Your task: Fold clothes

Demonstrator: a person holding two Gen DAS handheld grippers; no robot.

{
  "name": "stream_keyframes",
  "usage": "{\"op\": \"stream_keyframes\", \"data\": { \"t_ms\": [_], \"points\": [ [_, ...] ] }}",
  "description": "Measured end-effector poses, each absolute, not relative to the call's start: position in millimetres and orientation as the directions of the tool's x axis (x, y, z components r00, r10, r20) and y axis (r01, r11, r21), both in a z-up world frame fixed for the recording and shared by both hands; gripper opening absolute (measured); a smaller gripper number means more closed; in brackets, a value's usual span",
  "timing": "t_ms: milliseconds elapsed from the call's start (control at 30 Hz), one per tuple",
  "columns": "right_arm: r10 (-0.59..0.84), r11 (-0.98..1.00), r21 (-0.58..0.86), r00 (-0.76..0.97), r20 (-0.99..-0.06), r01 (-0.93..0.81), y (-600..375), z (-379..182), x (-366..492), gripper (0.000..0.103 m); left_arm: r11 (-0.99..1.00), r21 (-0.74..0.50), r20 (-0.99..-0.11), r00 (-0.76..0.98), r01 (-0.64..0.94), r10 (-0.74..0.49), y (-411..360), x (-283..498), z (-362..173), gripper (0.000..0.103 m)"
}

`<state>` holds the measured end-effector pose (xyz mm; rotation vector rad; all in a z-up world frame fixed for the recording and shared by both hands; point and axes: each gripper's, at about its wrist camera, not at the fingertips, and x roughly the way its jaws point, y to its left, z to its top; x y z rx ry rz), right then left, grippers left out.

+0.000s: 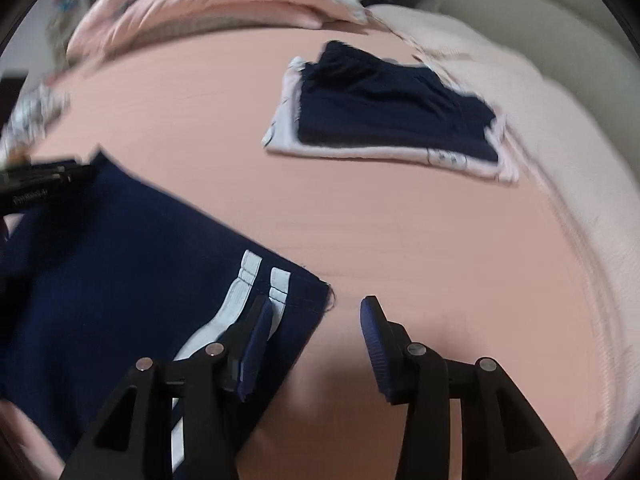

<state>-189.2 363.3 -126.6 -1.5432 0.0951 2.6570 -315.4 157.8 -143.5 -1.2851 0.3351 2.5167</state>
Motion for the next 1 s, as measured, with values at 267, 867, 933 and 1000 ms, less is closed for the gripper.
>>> {"op": "stream_keyframes", "data": {
  "t_ms": [267,867,933,1000],
  "points": [
    [-0.189,-0.976,0.218,-0.448,-0.874,-0.014,312.8,-115.0,-134.9,0.045,-0.851,-0.047,-0.882,-0.379,-0.524,0.282,172.7,-210.2,-135.2,0.039],
    [0.023,-0.991,-0.076,-0.424,-0.906,0.111,272.3,-123.0,-79.0,0.046,-0.976,-0.031,-0.906,-0.407,-0.215,0.118,62.4,-146.9,-157.1,0.042],
    [0.021,-0.99,-0.077,-0.421,-0.907,0.116,270.5,-121.7,-77.4,0.046,-0.983,-0.006,-0.912,-0.403,-0.183,0.081,56.6,-147.4,-147.2,0.044],
    [0.028,-0.989,-0.087,-0.427,-0.904,0.119,269.1,-120.4,-75.9,0.046,-0.99,-0.029,-0.883,-0.46,-0.137,0.089,42.7,-144.5,-127.9,0.045]
  ]
}}
